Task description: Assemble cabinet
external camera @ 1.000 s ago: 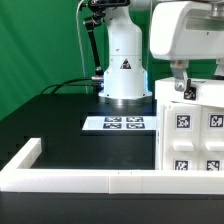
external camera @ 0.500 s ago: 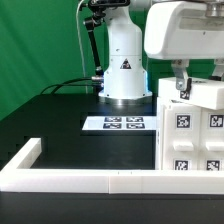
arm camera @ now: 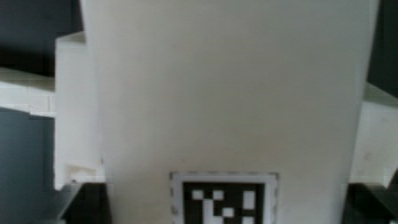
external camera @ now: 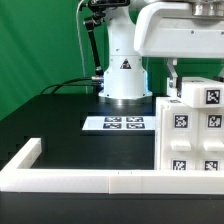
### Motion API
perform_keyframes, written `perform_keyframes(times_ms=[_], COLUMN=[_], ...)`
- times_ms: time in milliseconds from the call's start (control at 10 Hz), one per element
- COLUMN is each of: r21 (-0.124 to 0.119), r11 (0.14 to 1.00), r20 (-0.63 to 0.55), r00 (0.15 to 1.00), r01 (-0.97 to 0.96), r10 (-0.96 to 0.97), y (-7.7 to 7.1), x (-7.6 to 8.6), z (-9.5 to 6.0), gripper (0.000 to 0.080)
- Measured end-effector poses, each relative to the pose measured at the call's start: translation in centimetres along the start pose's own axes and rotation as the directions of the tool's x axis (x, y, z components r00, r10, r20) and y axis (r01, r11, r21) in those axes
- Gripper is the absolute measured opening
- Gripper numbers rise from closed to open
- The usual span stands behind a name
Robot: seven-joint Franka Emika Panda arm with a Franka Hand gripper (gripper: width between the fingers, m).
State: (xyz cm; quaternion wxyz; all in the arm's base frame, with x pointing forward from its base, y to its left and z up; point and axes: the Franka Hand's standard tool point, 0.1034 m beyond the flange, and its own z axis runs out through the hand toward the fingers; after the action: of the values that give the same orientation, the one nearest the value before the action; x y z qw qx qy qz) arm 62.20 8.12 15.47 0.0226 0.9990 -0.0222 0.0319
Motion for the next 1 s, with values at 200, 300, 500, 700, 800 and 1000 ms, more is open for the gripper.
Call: perform_keyframes(times_ms=[200, 300, 500, 700, 800, 1000], r21=[0.0, 0.0, -0.001, -0.002, -0.002, -0.004], r11=[0.967, 0.938, 0.845, 0.801, 0.744, 0.649], r20=[0.0, 0.001, 0.001, 0.0, 0.001, 0.002], r00=[0.967, 0.938, 0.845, 0.801, 0.744, 0.649], r01=[-0.253, -0.348, -0.534, -0.599, -0.668, -0.761], r10=[0.253, 0.348, 0.534, 0.599, 0.668, 0.761], y=[0.09, 0.11, -0.11, -0.1, -0.09, -0.06], x=[0.01, 0.0, -0.05, -0.03, -0.05, -0.09], z=[0.0, 0.01, 0.03, 0.03, 0.03, 0.04], gripper=[0.0553, 0.0553, 0.0553, 0.0553, 0.0553, 0.0554])
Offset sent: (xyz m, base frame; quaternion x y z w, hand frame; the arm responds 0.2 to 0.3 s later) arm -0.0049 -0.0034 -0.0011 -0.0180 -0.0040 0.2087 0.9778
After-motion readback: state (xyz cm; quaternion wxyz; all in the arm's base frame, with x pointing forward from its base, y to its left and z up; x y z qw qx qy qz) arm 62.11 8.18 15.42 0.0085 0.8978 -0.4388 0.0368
